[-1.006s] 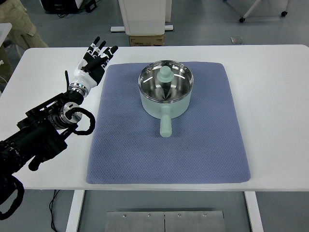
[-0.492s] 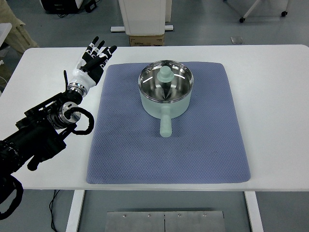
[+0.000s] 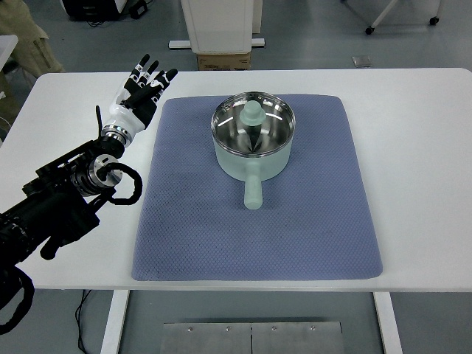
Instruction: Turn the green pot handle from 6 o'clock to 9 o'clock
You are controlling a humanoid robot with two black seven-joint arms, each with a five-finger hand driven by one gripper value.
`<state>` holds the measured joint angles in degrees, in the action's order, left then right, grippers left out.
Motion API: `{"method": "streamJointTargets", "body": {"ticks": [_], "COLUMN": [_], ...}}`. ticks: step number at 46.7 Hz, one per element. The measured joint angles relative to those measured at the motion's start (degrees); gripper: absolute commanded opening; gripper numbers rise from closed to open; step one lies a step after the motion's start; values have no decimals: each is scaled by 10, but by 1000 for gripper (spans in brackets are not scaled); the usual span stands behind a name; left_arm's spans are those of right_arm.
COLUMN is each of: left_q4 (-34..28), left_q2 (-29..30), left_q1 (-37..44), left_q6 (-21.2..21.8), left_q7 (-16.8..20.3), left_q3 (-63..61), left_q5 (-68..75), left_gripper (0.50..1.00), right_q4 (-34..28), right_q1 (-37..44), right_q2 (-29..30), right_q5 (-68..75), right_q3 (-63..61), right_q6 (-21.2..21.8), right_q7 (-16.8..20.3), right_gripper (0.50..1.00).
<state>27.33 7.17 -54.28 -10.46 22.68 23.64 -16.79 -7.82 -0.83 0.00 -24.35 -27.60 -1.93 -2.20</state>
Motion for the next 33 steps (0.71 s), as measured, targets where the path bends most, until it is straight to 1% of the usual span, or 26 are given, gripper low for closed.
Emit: {"method": "streamJointTargets", "body": {"ticks": [16, 22, 33], "left_q4": [0, 0, 2], "left_q2": [6, 10, 29], "left_q1": [-3, -6, -21], "left_q6": [-1, -1, -2], "left_q7": [3, 21, 65], "left_q3": [0, -1, -1], "left_q5": [1, 12, 52], "left_gripper": [1000, 1000, 1000], "right_q4": [0, 0, 0], "right_q1": [0, 0, 0], "right_q2": [0, 0, 0], "right_q5": [0, 0, 0], "right_q3": [0, 0, 0], "right_q6": [0, 0, 0], "right_q7": [0, 0, 0], "right_gripper": [1000, 1000, 1000]}}
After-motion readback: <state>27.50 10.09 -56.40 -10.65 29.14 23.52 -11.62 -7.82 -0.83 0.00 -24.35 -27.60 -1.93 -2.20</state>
